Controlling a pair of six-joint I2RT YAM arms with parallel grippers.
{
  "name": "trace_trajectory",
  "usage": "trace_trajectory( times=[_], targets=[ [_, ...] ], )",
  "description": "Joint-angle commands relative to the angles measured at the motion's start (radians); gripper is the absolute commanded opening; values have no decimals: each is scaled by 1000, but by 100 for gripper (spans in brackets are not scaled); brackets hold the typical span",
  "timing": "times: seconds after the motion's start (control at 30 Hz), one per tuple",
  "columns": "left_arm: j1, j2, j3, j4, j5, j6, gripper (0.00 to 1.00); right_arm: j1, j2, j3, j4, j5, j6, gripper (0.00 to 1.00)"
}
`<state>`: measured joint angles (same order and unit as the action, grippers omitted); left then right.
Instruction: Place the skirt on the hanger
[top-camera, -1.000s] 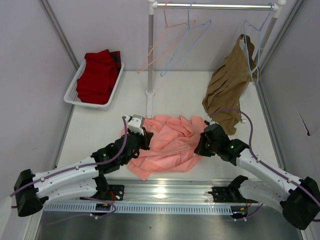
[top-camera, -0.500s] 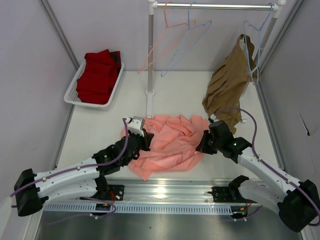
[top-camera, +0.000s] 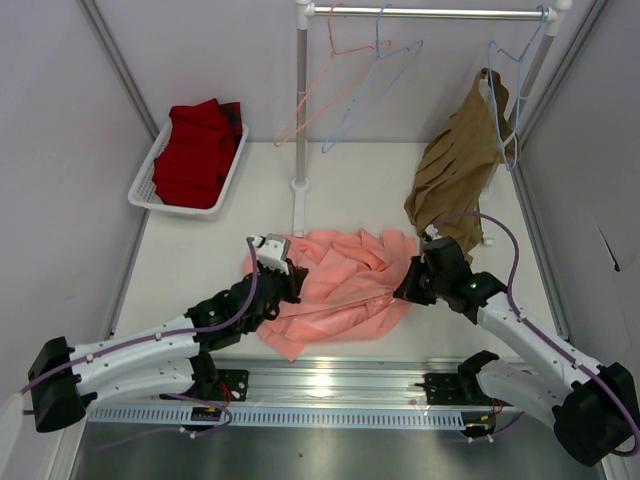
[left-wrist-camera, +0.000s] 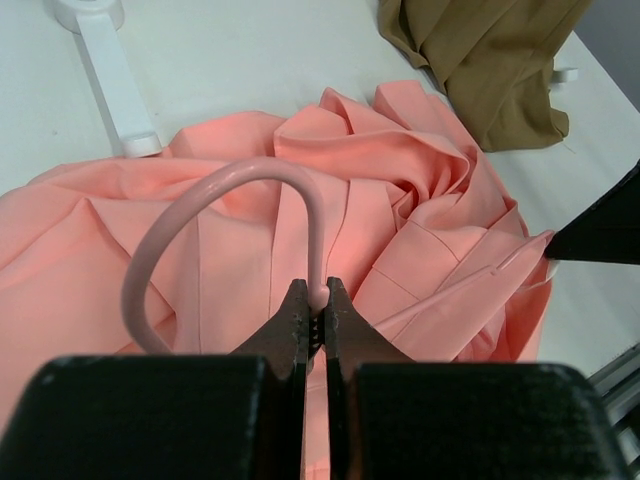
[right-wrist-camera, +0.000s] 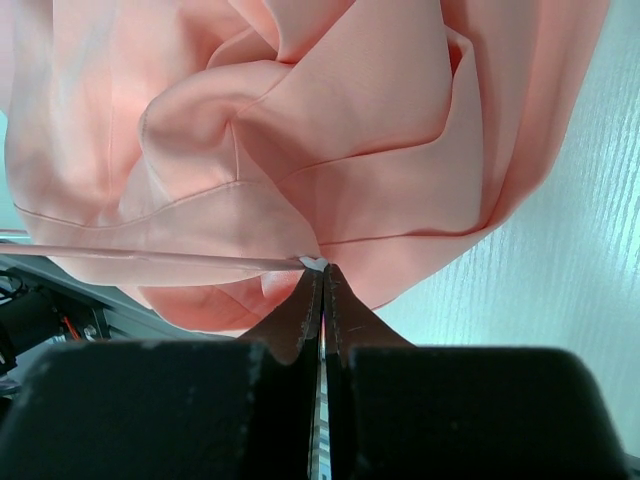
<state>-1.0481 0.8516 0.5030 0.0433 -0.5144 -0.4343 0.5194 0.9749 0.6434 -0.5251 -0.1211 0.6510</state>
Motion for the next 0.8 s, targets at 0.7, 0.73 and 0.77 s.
trace_trajectory(
  times=[0.7,0.73,0.77],
  targets=[
    [-13,20,20,98,131,72,0,80,73,188,22,12,-76,0],
    [-13,18,34,89,125,72,0,93,88,197,16,17,-77,0],
    [-13,11,42,84,119,74,0,102,93,214,14,26,-76,0]
  ],
)
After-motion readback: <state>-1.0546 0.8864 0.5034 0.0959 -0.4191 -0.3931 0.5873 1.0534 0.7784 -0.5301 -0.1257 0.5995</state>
